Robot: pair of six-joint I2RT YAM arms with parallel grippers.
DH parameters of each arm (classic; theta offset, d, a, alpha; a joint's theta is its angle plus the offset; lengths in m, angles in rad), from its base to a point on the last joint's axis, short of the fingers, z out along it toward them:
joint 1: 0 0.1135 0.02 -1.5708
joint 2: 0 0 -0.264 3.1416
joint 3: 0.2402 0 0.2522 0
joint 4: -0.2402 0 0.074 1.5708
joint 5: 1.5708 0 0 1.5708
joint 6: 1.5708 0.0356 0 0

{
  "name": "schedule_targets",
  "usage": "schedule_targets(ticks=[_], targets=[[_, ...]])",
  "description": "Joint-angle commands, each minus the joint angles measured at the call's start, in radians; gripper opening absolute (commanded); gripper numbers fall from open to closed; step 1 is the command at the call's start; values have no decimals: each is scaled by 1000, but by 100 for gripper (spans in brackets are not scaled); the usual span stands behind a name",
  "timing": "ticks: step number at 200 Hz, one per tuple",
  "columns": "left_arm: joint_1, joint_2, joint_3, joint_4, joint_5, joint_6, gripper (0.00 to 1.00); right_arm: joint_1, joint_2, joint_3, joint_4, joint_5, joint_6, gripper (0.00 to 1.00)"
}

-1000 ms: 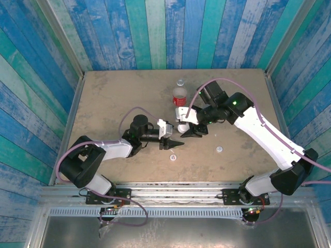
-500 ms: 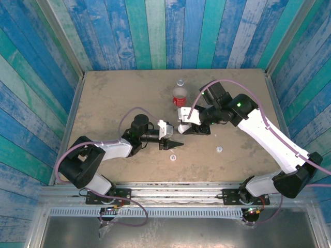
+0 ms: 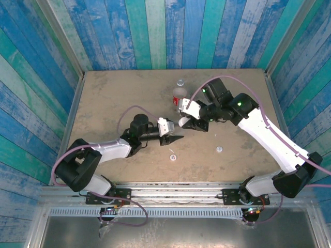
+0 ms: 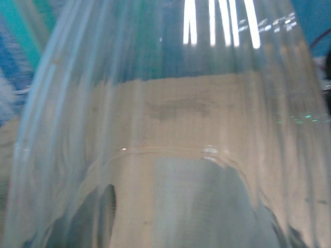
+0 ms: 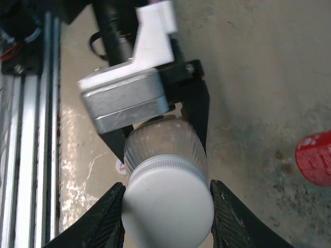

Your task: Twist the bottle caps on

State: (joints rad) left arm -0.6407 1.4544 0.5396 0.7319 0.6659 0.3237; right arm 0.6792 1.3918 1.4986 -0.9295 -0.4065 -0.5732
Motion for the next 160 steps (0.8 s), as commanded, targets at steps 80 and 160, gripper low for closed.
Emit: schedule_targets(ticks=[80, 160], targets=[[-83, -54, -23, 58, -424, 133, 48, 5, -86, -102, 71, 121, 707, 63], [-82, -26, 46, -110, 232, 53, 49, 5, -241, -187, -38, -62, -229, 76]])
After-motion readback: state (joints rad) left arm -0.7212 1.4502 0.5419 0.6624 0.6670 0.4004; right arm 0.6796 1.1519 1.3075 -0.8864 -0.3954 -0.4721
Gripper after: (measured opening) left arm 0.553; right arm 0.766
